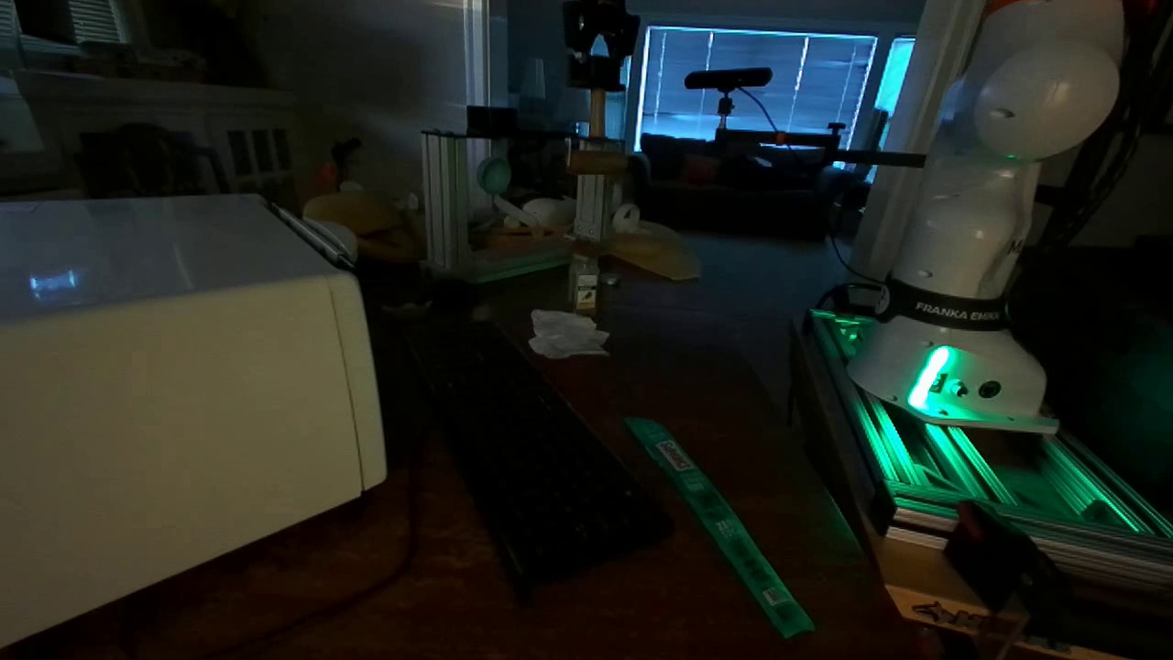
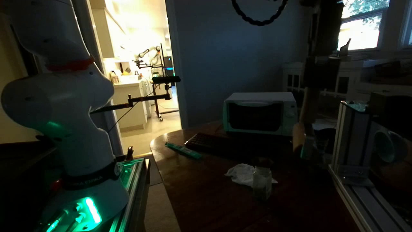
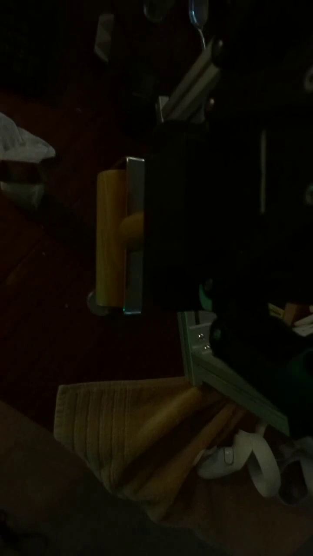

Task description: Pick up the roller and then move it around on the keyboard

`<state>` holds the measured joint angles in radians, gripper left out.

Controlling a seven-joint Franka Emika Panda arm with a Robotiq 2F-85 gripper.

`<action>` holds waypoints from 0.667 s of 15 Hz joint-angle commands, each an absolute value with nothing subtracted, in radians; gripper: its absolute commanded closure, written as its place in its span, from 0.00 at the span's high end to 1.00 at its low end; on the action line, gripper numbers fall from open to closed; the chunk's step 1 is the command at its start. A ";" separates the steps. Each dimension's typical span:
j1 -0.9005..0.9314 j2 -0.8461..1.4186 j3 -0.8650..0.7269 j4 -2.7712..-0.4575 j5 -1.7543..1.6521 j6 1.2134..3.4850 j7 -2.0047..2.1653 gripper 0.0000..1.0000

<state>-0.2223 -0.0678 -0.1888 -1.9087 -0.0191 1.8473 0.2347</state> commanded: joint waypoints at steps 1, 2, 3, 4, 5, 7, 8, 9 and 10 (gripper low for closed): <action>-0.162 -0.226 -0.114 -2.086 -0.068 1.936 0.409 0.33; -0.150 -0.250 -0.084 -2.125 -0.086 1.982 0.465 0.33; -0.139 -0.271 -0.049 -2.163 -0.115 2.032 0.535 0.33; -0.131 -0.282 -0.018 -2.188 -0.132 2.053 0.595 0.33; -0.122 -0.294 0.018 -2.214 -0.154 2.077 0.663 0.33; -0.105 -0.306 0.083 -2.250 -0.196 2.102 0.787 0.33; -0.091 -0.308 0.111 -2.261 -0.202 2.098 0.839 0.33; -0.078 -0.303 0.132 -2.259 -0.197 2.075 0.877 0.33; -0.065 -0.296 0.147 -2.257 -0.187 2.059 0.909 0.33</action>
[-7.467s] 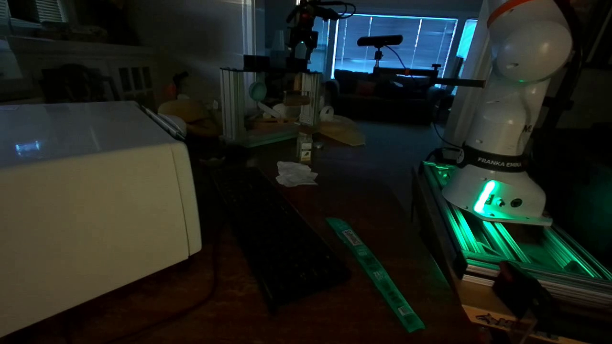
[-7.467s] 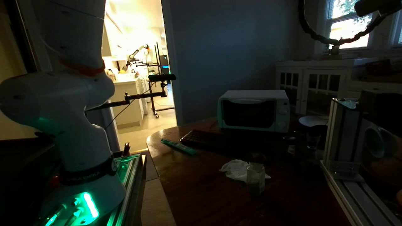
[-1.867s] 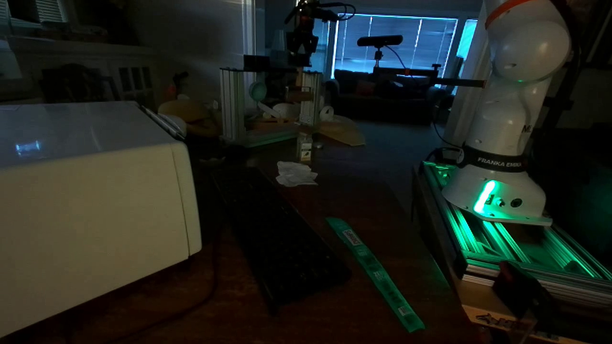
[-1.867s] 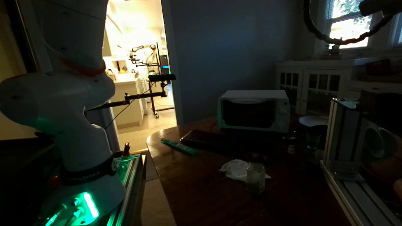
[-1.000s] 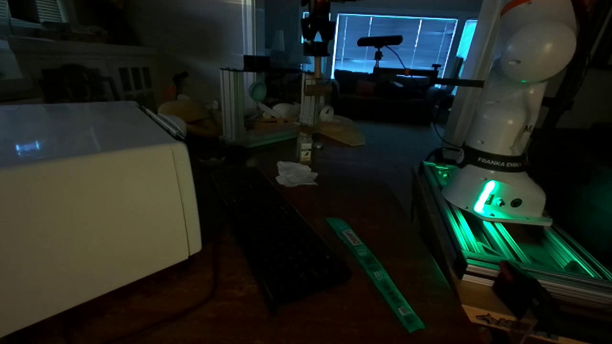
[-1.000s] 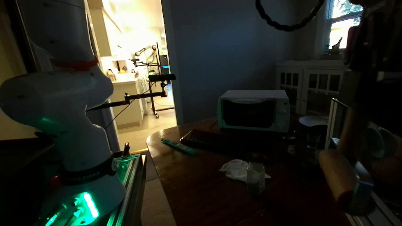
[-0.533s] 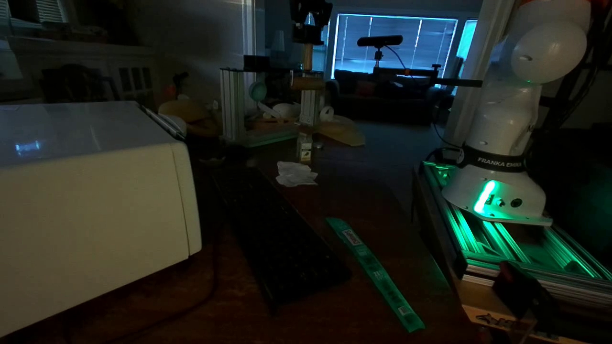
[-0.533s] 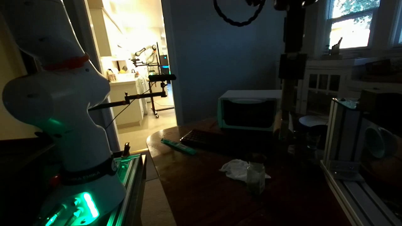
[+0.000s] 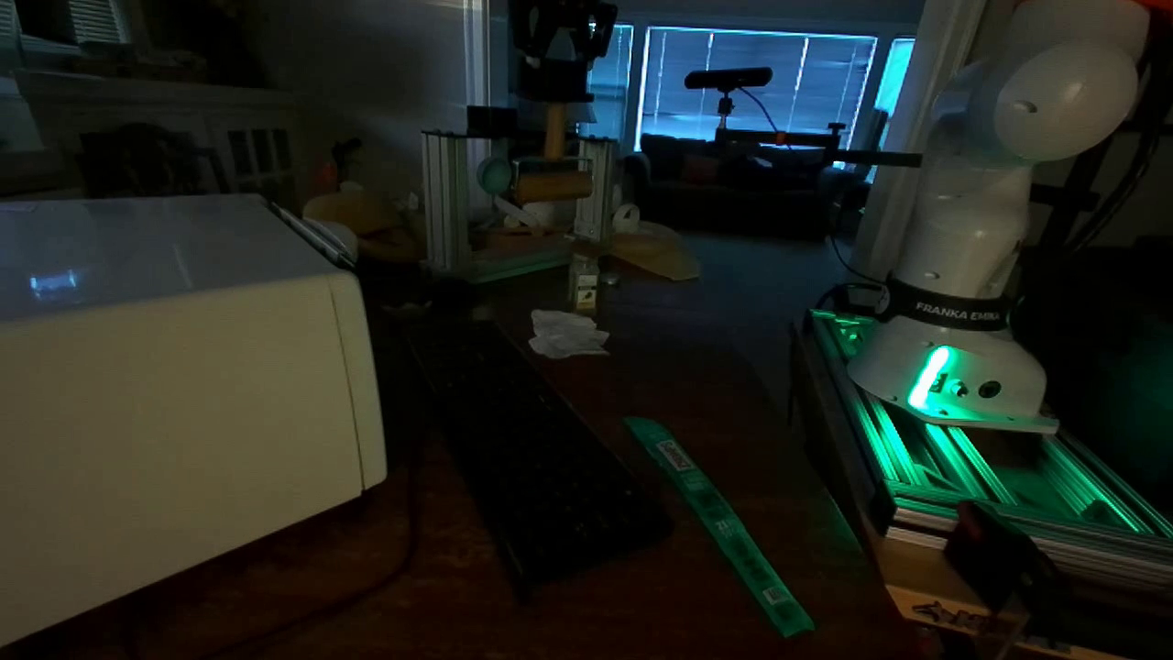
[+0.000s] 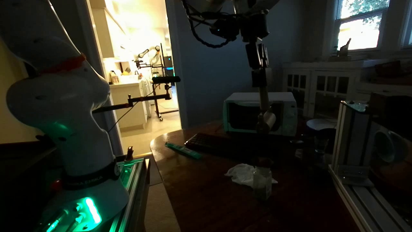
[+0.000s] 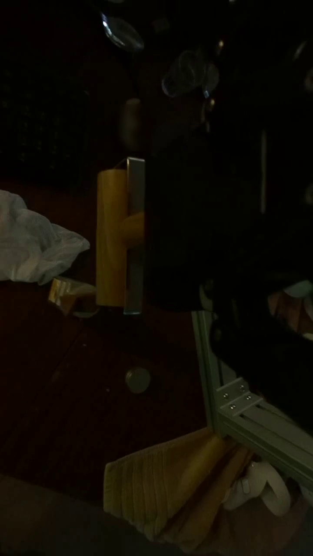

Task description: Pick up the roller and then move it around on the keyboard

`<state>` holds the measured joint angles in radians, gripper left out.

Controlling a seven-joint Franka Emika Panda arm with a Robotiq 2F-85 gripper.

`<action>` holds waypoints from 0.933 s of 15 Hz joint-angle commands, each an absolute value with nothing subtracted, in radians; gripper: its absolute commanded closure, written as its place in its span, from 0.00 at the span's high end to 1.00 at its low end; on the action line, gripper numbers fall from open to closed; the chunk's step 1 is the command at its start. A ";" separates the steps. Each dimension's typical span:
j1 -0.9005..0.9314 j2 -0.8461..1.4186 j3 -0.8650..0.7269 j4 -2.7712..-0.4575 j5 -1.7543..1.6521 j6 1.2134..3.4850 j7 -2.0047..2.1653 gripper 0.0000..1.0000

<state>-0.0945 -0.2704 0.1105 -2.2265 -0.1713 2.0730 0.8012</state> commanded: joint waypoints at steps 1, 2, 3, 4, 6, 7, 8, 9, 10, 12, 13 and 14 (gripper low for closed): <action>-0.055 -0.280 0.155 -2.243 -0.169 2.039 0.934 0.33; -0.056 -0.269 0.136 -2.239 -0.175 2.064 0.884 0.58; -0.046 -0.268 0.146 -2.240 -0.175 2.058 0.909 0.58; -0.041 -0.267 0.150 -2.240 -0.175 2.054 0.923 0.58; -0.041 -0.267 0.147 -2.240 -0.175 2.053 0.925 0.58; -0.042 -0.267 0.145 -2.240 -0.174 2.053 0.925 0.58; -0.043 -0.267 0.143 -2.240 -0.174 2.053 0.925 0.58; -0.043 -0.267 0.143 -2.240 -0.174 2.053 0.925 0.58; -0.043 -0.267 0.143 -2.240 -0.174 2.053 0.925 0.58; -0.043 -0.267 0.143 -2.240 -0.174 2.053 0.925 0.58; -0.043 -0.267 0.143 -2.240 -0.174 2.053 0.925 0.58; -0.043 -0.267 0.143 -2.240 -0.174 2.053 0.925 0.58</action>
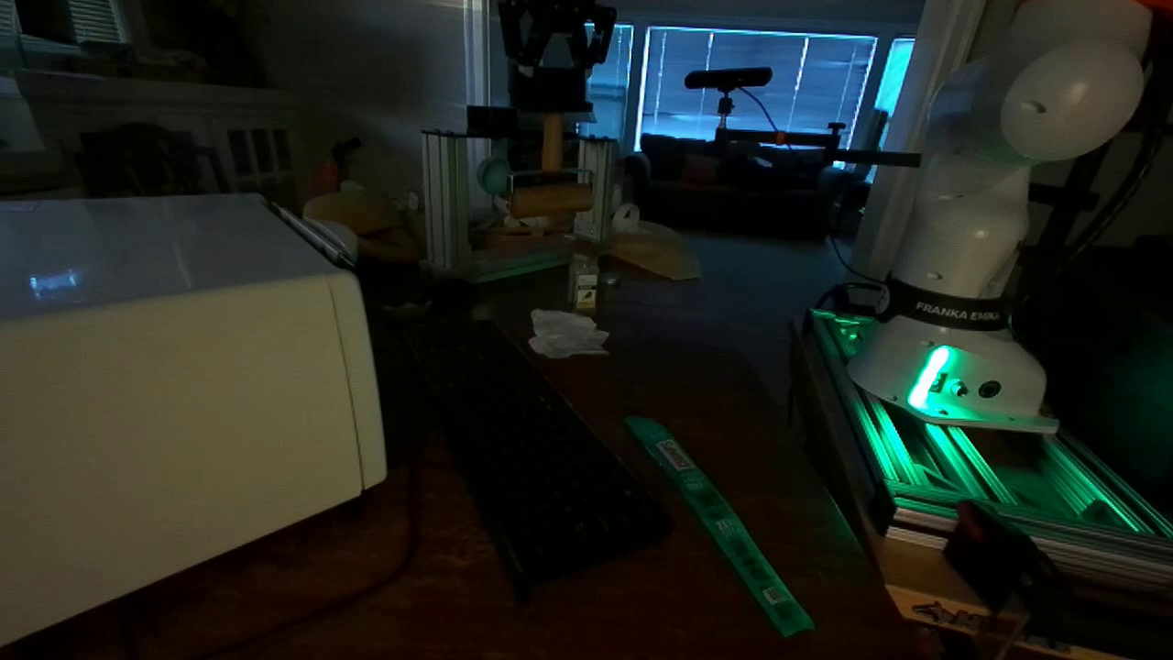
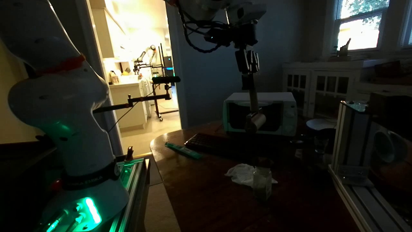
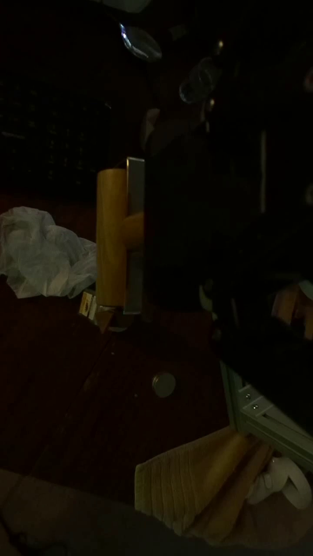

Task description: Pick up the roller and then move it around on the keyboard

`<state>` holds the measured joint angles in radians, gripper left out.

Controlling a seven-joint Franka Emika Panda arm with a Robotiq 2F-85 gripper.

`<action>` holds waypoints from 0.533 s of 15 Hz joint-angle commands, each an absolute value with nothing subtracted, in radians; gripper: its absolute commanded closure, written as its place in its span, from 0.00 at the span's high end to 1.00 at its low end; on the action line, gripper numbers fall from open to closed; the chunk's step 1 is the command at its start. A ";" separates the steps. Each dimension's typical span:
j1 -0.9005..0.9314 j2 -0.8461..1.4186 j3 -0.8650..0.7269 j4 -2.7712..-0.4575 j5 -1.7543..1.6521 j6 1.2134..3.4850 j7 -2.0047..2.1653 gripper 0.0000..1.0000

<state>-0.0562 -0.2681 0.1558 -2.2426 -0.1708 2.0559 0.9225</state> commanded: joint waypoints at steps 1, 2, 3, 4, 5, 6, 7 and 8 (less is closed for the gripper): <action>-0.043 -0.267 0.143 -2.240 -0.174 2.053 0.925 0.58; -0.043 -0.267 0.143 -2.240 -0.174 2.053 0.925 0.58; -0.043 -0.267 0.143 -2.240 -0.174 2.053 0.925 0.33; -0.039 -0.260 0.154 -2.241 -0.176 2.062 0.954 0.33; -0.034 -0.254 0.161 -2.241 -0.172 2.063 0.968 0.33; -0.026 -0.246 0.169 -2.240 -0.170 2.062 0.986 0.33; -0.016 -0.236 0.178 -2.238 -0.164 2.060 1.011 0.33; -0.007 -0.226 0.185 -2.238 -0.164 2.063 1.037 0.33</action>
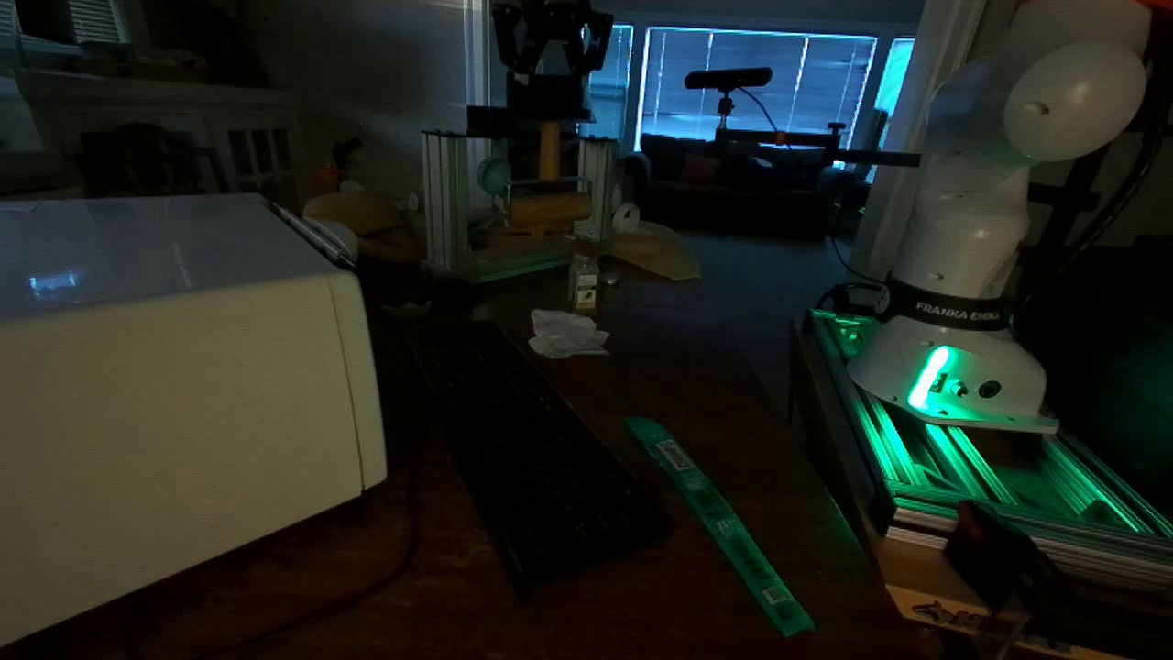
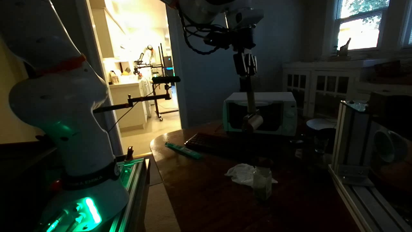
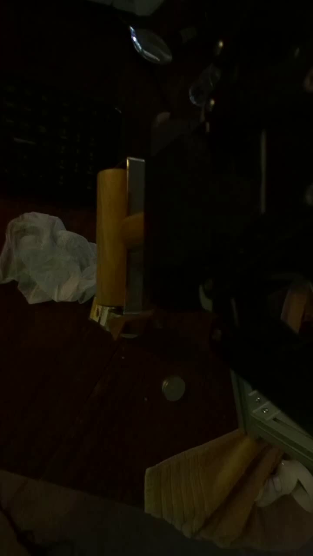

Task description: Pick up the roller and then move it around on the keyboard

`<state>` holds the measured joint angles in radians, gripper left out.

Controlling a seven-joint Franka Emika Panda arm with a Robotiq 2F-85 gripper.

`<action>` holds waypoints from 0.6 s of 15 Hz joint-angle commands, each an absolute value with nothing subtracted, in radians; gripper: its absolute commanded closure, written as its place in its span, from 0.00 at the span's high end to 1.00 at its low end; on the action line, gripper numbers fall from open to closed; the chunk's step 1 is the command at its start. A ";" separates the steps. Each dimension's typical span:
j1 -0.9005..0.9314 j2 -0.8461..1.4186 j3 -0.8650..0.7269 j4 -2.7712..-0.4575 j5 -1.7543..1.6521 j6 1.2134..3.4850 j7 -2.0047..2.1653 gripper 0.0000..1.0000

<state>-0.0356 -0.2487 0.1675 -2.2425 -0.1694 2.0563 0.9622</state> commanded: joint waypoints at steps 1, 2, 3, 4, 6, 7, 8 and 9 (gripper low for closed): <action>0.003 -0.212 0.193 -2.236 -0.160 2.064 1.061 0.33; 0.013 -0.200 0.197 -2.234 -0.155 2.071 1.080 0.33; 0.026 -0.185 0.201 -2.230 -0.146 2.074 1.095 0.33; 0.036 -0.169 0.204 -2.224 -0.145 2.079 1.108 0.33; 0.056 -0.141 0.203 -2.212 -0.126 2.085 1.117 0.33; 0.063 -0.129 0.202 -2.205 -0.122 2.086 1.123 0.33; 0.070 -0.118 0.200 -2.201 -0.114 2.087 1.125 0.33; 0.075 -0.109 0.199 -2.197 -0.110 2.092 1.130 0.33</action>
<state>0.0551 -0.1413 0.2082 -2.2250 -0.1380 2.0786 1.1082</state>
